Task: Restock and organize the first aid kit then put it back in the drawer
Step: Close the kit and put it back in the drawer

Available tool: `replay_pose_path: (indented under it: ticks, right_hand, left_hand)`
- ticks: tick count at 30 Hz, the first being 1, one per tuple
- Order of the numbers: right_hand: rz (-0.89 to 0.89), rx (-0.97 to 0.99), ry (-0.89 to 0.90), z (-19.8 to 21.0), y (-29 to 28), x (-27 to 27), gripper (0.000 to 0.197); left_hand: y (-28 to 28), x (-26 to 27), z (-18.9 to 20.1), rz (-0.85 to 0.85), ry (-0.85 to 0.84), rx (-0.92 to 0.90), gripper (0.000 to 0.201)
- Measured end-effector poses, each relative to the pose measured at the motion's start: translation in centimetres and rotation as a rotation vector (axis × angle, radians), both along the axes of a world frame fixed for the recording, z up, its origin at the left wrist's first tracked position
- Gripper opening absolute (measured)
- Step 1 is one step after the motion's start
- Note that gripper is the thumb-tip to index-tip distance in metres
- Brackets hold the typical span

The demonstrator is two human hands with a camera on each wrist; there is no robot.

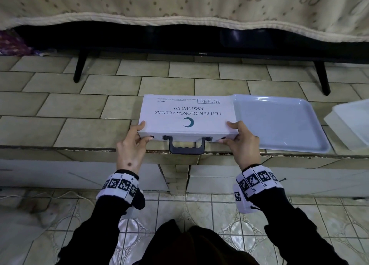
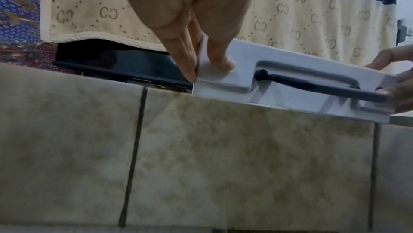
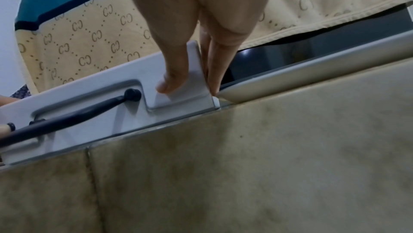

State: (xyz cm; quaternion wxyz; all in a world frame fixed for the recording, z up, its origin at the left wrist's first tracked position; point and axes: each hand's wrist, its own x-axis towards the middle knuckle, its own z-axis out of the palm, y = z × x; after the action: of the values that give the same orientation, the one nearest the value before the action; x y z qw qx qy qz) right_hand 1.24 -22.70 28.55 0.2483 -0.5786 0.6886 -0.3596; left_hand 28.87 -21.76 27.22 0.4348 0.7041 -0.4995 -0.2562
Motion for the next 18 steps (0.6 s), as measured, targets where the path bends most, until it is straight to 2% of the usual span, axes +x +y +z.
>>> replay_pose_path:
  ticks: [10,12,14,16,18]
  right_hand:
    - [0.010,-0.006,-0.007,0.5,-0.7,0.3,0.043]
    - [0.019,0.001,-0.009,0.6,-0.6,0.2,0.045]
    - [0.027,0.038,-0.037,0.8,-0.5,0.2,0.047]
    - [0.051,0.068,-0.062,1.0,-0.3,0.2,0.051]
    - [0.055,0.039,-0.063,0.9,0.4,0.3,0.058]
  left_hand:
    - [-0.4,0.4,1.0,-0.051,-0.066,0.031,0.046]
    - [-0.3,0.5,1.7,-0.092,-0.109,0.085,0.047]
    - [-0.2,0.3,2.9,-0.151,-0.321,0.153,0.048]
    - [-0.4,-0.8,4.5,-0.178,-0.574,0.140,0.050]
    - [-0.7,-3.0,6.2,-0.239,-0.649,0.108,0.055]
